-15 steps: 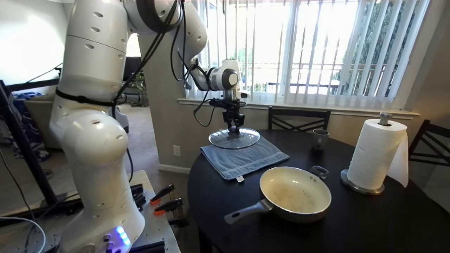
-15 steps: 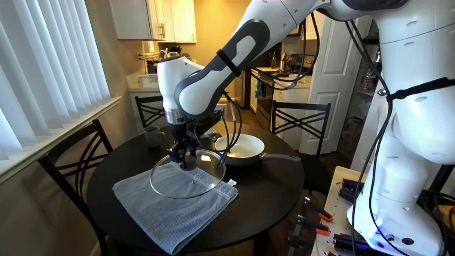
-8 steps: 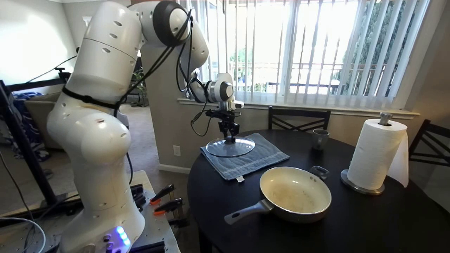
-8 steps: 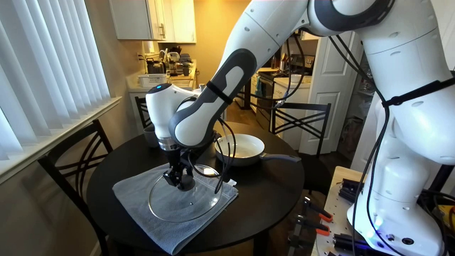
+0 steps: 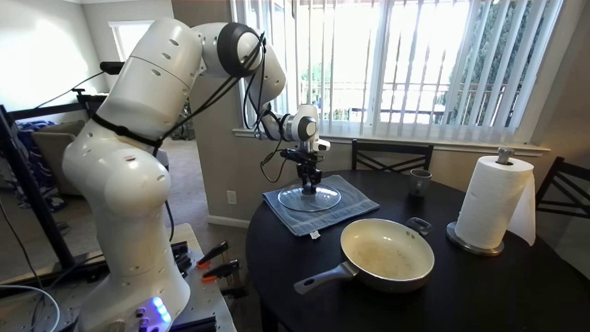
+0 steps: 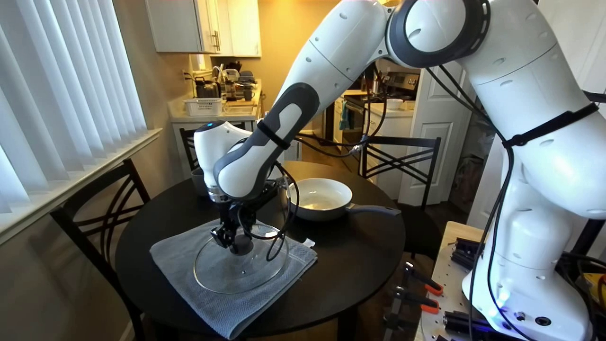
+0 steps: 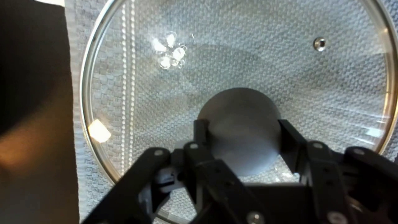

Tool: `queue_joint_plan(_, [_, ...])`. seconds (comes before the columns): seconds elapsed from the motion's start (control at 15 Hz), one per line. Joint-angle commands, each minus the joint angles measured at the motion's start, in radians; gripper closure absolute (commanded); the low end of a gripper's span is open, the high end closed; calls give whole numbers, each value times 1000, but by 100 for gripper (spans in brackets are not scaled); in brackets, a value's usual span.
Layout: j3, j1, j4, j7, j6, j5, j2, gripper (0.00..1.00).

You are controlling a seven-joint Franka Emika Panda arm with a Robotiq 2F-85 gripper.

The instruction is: Pick up the clear pan lid and put it on the blue towel

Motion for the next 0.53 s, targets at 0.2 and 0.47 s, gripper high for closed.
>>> queue_joint_plan(0.2, [-11, -9, 64, 6, -20, 55, 16, 11])
queue_joint_plan(0.47, [-32, -14, 63, 7, -10, 41, 0, 0])
